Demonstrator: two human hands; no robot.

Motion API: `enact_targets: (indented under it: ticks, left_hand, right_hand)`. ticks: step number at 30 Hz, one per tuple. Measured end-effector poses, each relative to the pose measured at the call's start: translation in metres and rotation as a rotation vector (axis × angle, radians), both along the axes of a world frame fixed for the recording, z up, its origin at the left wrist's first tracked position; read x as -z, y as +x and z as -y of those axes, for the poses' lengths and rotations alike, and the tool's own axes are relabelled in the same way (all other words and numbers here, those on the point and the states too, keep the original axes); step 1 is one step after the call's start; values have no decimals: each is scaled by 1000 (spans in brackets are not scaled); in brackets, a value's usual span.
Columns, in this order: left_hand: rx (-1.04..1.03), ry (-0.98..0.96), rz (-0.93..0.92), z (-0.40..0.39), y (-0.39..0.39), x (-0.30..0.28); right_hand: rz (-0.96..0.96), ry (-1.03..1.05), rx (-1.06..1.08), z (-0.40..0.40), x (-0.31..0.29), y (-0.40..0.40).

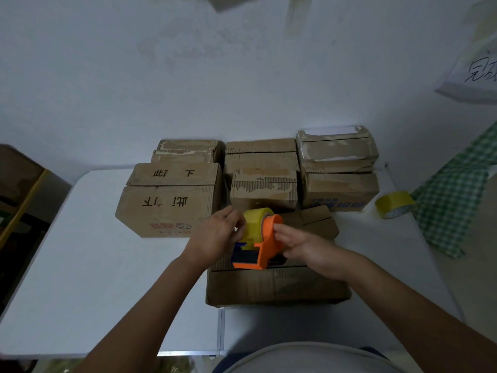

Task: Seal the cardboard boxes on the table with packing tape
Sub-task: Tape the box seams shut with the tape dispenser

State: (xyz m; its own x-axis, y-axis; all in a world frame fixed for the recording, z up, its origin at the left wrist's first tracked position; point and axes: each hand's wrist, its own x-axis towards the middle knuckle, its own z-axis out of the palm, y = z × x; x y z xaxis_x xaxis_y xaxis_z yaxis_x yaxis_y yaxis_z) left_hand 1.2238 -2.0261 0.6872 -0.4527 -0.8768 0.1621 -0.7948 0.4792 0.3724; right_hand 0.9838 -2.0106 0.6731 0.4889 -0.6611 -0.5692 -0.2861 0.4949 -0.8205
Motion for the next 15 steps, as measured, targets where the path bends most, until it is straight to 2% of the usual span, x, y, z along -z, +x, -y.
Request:
enact_targets:
  ticks: [2,3,7,9,12,15]
  left_hand:
    - [-38,41,-14,5,-2,2]
    - [-37,58,-17,6,-4,2]
    - [12,110,-45,8,-11,-1]
    - [38,193,-98,9,-9,-4]
    - [91,345,-186,9,-3,-7]
    - [111,390,-206,6,1,-7]
  right_hand:
    - [-112,-95,-200,-6,4,4]
    - [-146,-155,-236,-10,6,11]
    - [-261,-411,-37,-25,17,33]
    - [-215,-427,27,-28,21,31]
    - [-133,-401,0,-27,19,22]
    - [-60,-341,-20,-23,15,17]
